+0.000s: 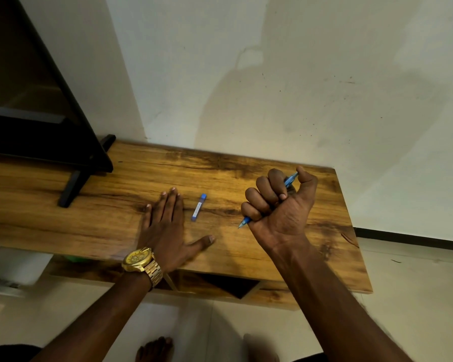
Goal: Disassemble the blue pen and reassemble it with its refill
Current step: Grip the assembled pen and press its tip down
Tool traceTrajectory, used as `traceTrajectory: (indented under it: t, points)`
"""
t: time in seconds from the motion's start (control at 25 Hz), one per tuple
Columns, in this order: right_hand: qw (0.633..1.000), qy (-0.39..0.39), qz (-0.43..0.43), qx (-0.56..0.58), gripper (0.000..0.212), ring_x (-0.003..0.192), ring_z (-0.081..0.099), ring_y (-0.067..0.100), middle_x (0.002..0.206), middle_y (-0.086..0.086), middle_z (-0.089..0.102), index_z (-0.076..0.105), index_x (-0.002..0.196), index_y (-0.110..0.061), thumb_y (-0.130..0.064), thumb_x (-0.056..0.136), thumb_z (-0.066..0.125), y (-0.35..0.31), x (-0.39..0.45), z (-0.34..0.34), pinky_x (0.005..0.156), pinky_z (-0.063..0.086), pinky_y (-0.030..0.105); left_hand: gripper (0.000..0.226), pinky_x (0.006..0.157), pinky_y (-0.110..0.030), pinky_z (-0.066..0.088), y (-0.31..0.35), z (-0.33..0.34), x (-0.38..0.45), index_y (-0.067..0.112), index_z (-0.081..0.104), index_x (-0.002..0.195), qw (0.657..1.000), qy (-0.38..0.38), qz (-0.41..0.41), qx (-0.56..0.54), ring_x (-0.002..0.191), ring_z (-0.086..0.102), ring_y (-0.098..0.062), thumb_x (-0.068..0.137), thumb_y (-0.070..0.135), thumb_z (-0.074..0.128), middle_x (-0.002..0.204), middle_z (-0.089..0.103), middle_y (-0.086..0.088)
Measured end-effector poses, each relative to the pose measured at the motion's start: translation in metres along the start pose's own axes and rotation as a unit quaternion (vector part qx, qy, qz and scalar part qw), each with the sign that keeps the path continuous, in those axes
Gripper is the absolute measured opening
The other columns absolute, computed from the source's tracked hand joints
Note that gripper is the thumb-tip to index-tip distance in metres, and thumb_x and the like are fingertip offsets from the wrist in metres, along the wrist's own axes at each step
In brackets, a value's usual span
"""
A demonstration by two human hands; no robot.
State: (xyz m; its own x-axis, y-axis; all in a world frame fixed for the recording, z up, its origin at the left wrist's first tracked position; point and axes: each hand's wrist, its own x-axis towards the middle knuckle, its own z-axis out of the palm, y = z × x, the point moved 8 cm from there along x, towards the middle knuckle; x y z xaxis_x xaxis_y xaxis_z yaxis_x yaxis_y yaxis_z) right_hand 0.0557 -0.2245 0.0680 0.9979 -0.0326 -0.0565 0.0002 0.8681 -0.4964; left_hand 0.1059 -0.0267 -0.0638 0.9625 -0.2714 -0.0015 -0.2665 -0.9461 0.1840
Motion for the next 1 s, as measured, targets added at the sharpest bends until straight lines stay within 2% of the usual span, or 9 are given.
traceTrajectory:
  t: [0.24,0.56,0.72,0.84,1.0]
  points:
    - [0.999,-0.024,0.011,-0.027,0.053,0.048,0.012,0.011,0.054,-0.006,0.017,0.026,0.06,-0.023,-0.053,0.103,0.024,0.004,-0.001,0.009,0.048,0.011,0.025,0.143,0.135,-0.055,0.002,0.0,-0.001,0.0,0.015,-0.006,0.17,1.0,0.003,0.002,-0.005,0.167,-0.009,-0.022,0.067,0.111,0.018,0.18,-0.015,-0.001]
    - [0.992,-0.036,-0.019,-0.118,0.049,0.049,0.012,0.012,0.053,-0.004,0.018,0.028,0.058,-0.022,-0.05,0.097,0.034,0.001,-0.007,0.023,0.048,0.011,0.027,0.142,0.134,-0.057,0.004,0.001,-0.001,0.0,0.015,-0.007,0.17,1.0,-0.002,0.005,-0.004,0.168,-0.007,-0.023,0.067,0.111,0.018,0.181,-0.013,-0.003]
    - [0.985,-0.036,-0.023,-0.168,0.05,0.046,0.013,0.013,0.049,-0.007,0.024,0.038,0.051,-0.023,-0.047,0.095,0.035,0.005,-0.009,0.031,0.047,0.011,0.026,0.142,0.134,-0.057,0.005,0.0,0.0,-0.001,0.015,-0.008,0.17,1.0,-0.007,0.008,-0.005,0.168,-0.009,-0.023,0.067,0.11,0.016,0.18,-0.015,-0.003]
    - [0.981,-0.04,-0.027,-0.189,0.051,0.045,0.012,0.014,0.047,-0.009,0.027,0.041,0.051,-0.024,-0.051,0.094,0.039,0.007,-0.011,0.036,0.047,0.009,0.027,0.141,0.134,-0.057,0.004,0.0,0.0,0.0,0.016,-0.009,0.17,1.0,-0.011,0.01,-0.003,0.167,-0.01,-0.023,0.067,0.11,0.013,0.18,-0.018,-0.002]
    - [0.976,-0.06,-0.027,-0.207,0.047,0.046,0.01,0.016,0.05,-0.006,0.022,0.042,0.052,-0.025,-0.055,0.088,0.045,0.01,-0.016,0.042,0.047,0.007,0.031,0.14,0.134,-0.056,0.004,0.0,0.0,0.0,0.016,-0.01,0.17,1.0,-0.011,0.012,-0.01,0.167,-0.012,-0.022,0.067,0.109,0.013,0.18,-0.019,0.0]
